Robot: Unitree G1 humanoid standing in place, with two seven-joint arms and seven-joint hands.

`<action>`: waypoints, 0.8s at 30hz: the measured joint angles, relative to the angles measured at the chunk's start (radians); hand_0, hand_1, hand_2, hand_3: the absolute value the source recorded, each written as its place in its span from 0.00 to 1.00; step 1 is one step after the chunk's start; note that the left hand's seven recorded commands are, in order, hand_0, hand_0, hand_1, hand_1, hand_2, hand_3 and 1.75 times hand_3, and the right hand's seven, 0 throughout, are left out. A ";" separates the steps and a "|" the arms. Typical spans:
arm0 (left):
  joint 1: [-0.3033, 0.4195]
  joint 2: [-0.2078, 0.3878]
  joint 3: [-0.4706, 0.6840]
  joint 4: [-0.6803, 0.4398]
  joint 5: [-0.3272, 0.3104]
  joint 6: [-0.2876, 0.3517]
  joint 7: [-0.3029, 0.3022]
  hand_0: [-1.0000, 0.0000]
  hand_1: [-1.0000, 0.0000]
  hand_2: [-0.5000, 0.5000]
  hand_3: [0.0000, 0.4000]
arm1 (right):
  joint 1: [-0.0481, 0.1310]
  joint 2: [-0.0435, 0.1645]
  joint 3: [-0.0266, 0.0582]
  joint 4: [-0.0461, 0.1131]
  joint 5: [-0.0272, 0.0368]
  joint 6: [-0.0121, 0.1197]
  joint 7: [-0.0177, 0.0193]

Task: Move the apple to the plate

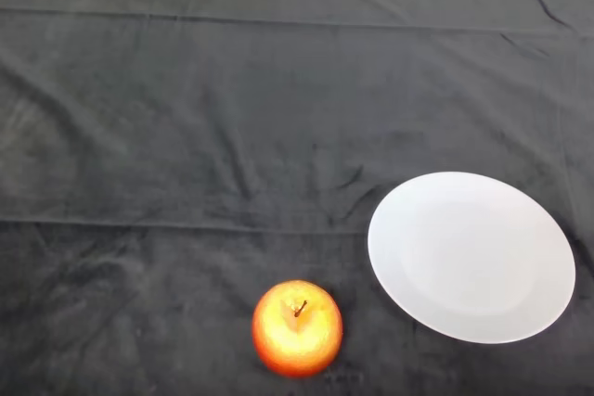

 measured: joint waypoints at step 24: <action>0.000 0.000 0.000 0.000 0.014 0.000 -0.011 1.00 1.00 0.50 0.00 | 0.000 0.000 0.0000 0.000 0.0000 0.000 0.0000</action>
